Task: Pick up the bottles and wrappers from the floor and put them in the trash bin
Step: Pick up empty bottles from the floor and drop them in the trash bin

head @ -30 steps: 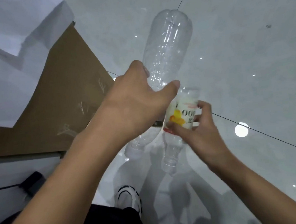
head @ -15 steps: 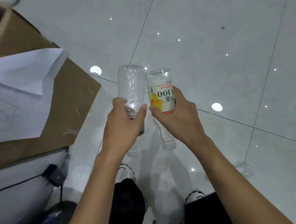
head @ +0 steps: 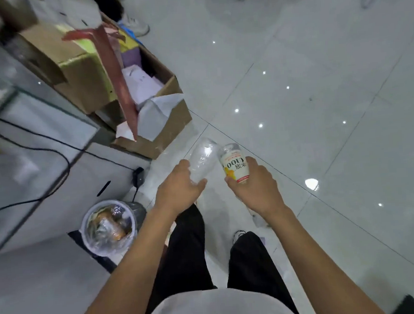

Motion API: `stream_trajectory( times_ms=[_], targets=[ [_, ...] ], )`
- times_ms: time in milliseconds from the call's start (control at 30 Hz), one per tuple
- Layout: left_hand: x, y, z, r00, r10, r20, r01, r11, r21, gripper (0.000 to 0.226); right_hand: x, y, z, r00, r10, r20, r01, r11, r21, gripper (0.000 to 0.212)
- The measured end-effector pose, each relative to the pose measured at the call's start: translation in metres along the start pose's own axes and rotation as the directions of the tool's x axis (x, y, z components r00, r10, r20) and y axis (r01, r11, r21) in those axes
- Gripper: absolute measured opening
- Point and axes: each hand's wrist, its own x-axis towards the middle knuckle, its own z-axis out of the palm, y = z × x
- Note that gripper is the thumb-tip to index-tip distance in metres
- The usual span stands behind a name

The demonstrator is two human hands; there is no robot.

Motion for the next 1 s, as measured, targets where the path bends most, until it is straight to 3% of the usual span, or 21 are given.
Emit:
stream_trajectory(
  times_ms=[133,333,600,800,1000],
  targets=[
    [-0.093,-0.007,-0.028,0.983,0.043,-0.178,0.004,0.967,0.256,0.058,-0.055,-0.006,-0.014,0.987,-0.155,0.027,0.157,0.985,-0.075,0.063],
    [-0.229,-0.047,-0.029,0.926,-0.144,-0.348,0.18,0.981,0.073,0.05,-0.13,-0.034,-0.011,0.914,-0.355,0.198,0.392,0.899,-0.196,0.073],
    [-0.346,-0.115,-0.03,0.752,-0.331,-0.57,0.343,0.935,-0.091,0.052,-0.209,-0.109,0.037,0.718,-0.58,0.384,0.69,0.665,-0.287,0.072],
    [-0.406,-0.189,-0.024,0.633,-0.468,-0.617,0.44,0.873,-0.21,0.046,-0.249,-0.158,0.106,0.574,-0.657,0.489,0.817,0.501,-0.285,0.066],
    [-0.438,-0.278,-0.049,0.565,-0.529,-0.633,0.418,0.845,-0.334,0.054,-0.281,-0.211,0.18,0.546,-0.656,0.522,0.838,0.418,-0.351,0.069]
  ],
)
